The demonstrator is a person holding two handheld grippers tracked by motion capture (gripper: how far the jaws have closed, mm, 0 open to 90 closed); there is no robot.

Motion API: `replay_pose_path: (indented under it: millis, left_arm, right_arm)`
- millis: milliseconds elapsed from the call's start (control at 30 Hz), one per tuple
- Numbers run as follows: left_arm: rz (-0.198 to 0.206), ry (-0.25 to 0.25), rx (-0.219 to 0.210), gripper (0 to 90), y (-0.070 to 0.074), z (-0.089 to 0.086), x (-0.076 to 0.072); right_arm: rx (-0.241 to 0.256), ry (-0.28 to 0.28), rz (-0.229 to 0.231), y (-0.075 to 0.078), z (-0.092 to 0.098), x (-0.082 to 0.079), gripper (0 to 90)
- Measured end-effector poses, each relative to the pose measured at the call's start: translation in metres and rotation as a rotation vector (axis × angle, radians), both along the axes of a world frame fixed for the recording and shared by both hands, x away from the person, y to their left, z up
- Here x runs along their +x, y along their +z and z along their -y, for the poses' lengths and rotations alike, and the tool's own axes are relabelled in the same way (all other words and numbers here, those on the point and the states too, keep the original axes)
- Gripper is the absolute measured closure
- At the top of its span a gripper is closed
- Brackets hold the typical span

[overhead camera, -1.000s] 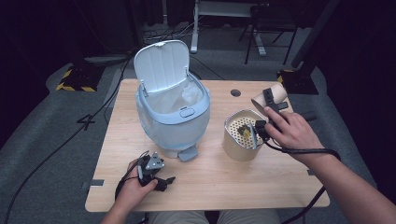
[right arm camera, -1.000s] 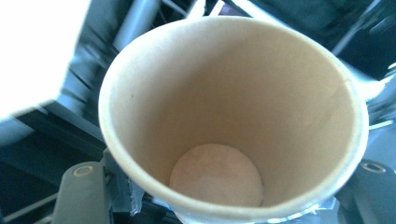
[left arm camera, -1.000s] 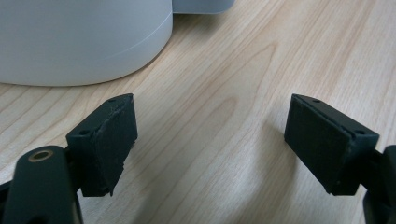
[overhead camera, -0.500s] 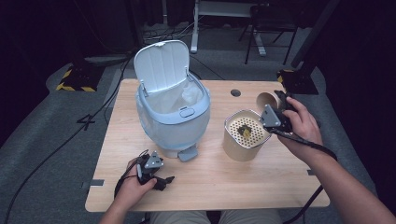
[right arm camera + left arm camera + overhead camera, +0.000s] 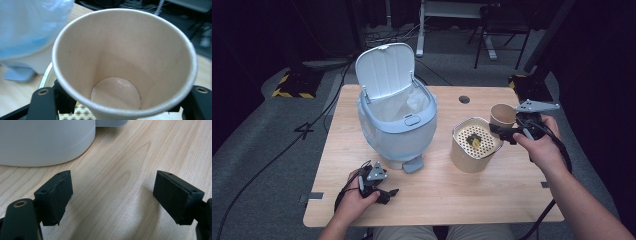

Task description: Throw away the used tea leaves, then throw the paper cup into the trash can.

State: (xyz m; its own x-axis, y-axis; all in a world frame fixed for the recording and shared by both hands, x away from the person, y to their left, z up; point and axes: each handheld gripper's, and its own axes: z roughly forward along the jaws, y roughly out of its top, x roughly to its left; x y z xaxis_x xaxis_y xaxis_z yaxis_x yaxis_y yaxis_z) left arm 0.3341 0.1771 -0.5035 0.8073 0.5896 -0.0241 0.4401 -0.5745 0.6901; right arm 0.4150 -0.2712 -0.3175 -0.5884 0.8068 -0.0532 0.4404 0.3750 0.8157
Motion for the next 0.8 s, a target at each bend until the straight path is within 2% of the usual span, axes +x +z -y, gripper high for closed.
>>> replay_pose_path:
  millis: [133,300,600,800]
  left_arm:
    - [-0.001,0.000,-0.001,16.6,0.000,0.000,0.000]
    - [0.000,0.001,0.000,16.5,0.000,0.000,0.001]
    - [-0.001,0.000,0.001,16.5,0.000,0.000,0.001]
    - [-0.002,0.012,0.006,14.7,0.000,0.001,0.001]
  right_arm:
    - [0.076,0.008,-0.047,-0.001,0.003,0.000,30.2]
    - [0.103,0.033,-0.034,0.004,0.003,-0.001,30.1]
    - [0.058,0.063,-0.005,0.014,-0.005,0.003,30.1]
    - [0.030,0.103,0.035,0.028,-0.021,0.006,30.0]
